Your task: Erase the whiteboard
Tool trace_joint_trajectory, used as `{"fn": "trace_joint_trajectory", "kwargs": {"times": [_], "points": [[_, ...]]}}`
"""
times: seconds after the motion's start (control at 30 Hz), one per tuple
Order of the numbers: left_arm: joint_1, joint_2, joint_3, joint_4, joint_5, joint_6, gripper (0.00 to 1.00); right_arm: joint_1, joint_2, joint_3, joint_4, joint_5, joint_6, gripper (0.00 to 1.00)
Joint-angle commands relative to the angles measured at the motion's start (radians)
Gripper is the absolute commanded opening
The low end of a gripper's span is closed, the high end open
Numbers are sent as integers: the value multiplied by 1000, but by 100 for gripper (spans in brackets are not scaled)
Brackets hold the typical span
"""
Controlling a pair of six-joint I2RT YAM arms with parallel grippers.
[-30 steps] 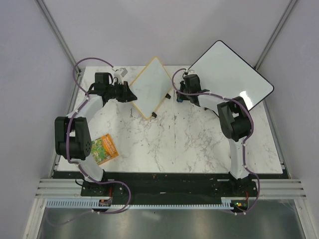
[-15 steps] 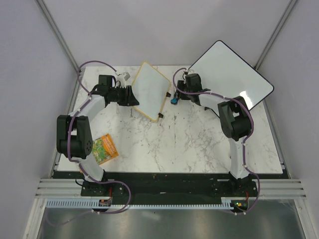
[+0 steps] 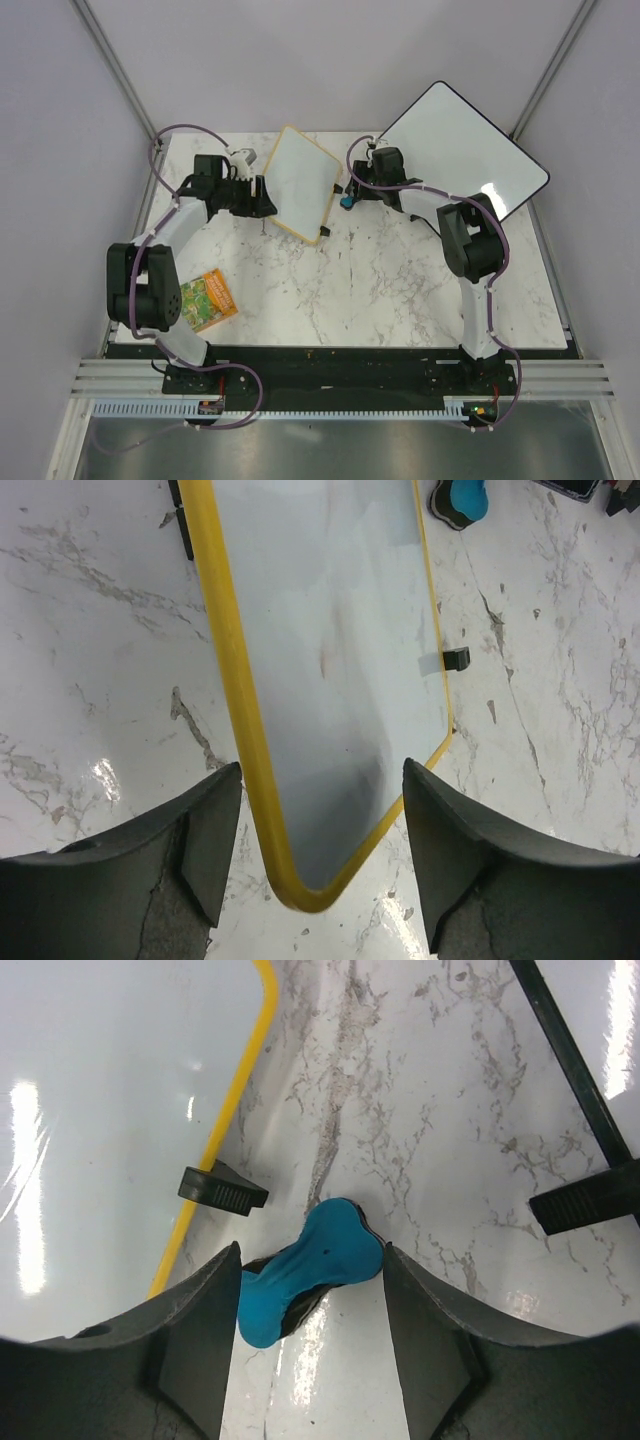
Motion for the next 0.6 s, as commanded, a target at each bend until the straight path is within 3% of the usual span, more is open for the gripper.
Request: {"fn": "trace_joint_trajectory", "kwargs": {"times": [0.0,0.17,0.43,0.53,0.57], "points": [[-4,-109,-21,-12,-39,10,75,-2,-36,-25,76,-68,6,64],[0,-205,-56,-33,-56,-36,80,-2,-68,-85,134,-96,41,64],[17,-314,-109,-177,-202,-120,81,1,-166,-252,234,-80,63,64],[17,-358,-136,-222,-204,-134,80,12,-218,-333,274,-76,74,61],[17,-374,-148,-228,-199,-134,80,21,-227,-378,297,-83,81,55]]}}
